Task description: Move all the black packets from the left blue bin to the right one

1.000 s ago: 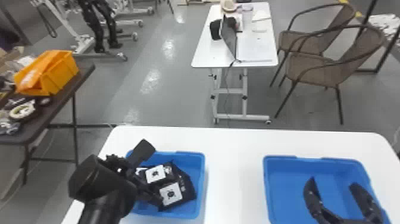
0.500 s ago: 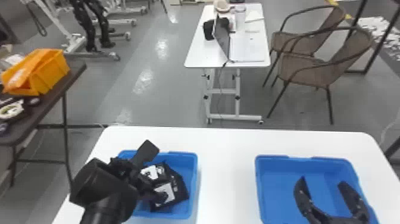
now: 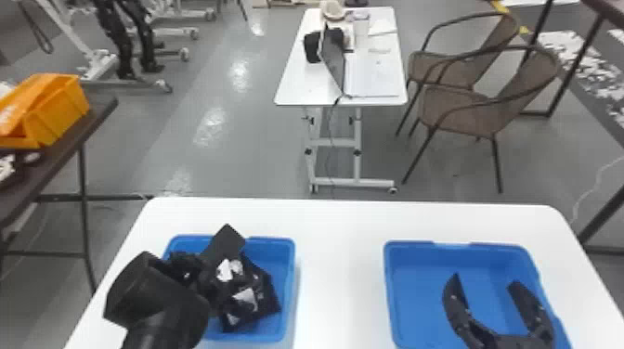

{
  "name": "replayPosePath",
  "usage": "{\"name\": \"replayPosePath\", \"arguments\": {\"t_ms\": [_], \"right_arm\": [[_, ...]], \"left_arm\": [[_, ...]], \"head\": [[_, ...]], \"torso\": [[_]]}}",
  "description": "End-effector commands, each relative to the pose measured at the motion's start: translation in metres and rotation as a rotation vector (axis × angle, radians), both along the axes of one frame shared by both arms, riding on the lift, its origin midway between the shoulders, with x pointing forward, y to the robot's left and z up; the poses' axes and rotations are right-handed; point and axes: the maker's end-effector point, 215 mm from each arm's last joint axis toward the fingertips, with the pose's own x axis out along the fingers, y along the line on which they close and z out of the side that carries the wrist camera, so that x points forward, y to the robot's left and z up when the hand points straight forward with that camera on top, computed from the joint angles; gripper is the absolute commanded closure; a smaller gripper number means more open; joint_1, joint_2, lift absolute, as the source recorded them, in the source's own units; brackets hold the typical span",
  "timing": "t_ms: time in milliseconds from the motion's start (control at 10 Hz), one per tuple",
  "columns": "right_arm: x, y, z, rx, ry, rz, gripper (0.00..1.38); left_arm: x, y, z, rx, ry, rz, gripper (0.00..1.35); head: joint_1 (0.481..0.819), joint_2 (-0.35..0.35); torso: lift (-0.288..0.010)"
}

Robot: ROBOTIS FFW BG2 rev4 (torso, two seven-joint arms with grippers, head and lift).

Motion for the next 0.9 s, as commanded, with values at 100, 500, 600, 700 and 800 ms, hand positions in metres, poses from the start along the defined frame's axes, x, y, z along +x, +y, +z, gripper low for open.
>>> {"name": "replayPosePath", "arguments": {"t_ms": [100, 500, 600, 700, 800], "right_arm": [[0.000, 0.000, 0.001, 0.001, -0.002, 0.001, 0.10], [0.001, -0.001, 0.002, 0.008, -0.003, -0.002, 0.10], [0.003, -0.001, 0.004, 0.011, -0.008, -0.001, 0.09], [0.007, 0.001, 0.008, 0.030, -0.019, 0.007, 0.10], [0.013, 0.003, 0.012, 0.046, -0.032, 0.019, 0.10]], "left_arm": [[0.007, 0.005, 0.019, -0.015, -0.013, -0.002, 0.89], [0.017, 0.005, 0.099, -0.148, -0.157, 0.035, 0.89], [0.025, -0.016, 0.116, -0.240, -0.203, 0.017, 0.89], [0.035, -0.047, 0.134, -0.347, -0.264, -0.037, 0.89], [0.044, -0.069, 0.148, -0.420, -0.333, -0.079, 0.89]], "head": [[0.695, 0.104], [0.695, 0.114], [0.695, 0.115], [0.695, 0.103], [0.695, 0.073]], "torso": [[0.000], [0.000], [0.000], [0.000], [0.000]]}}
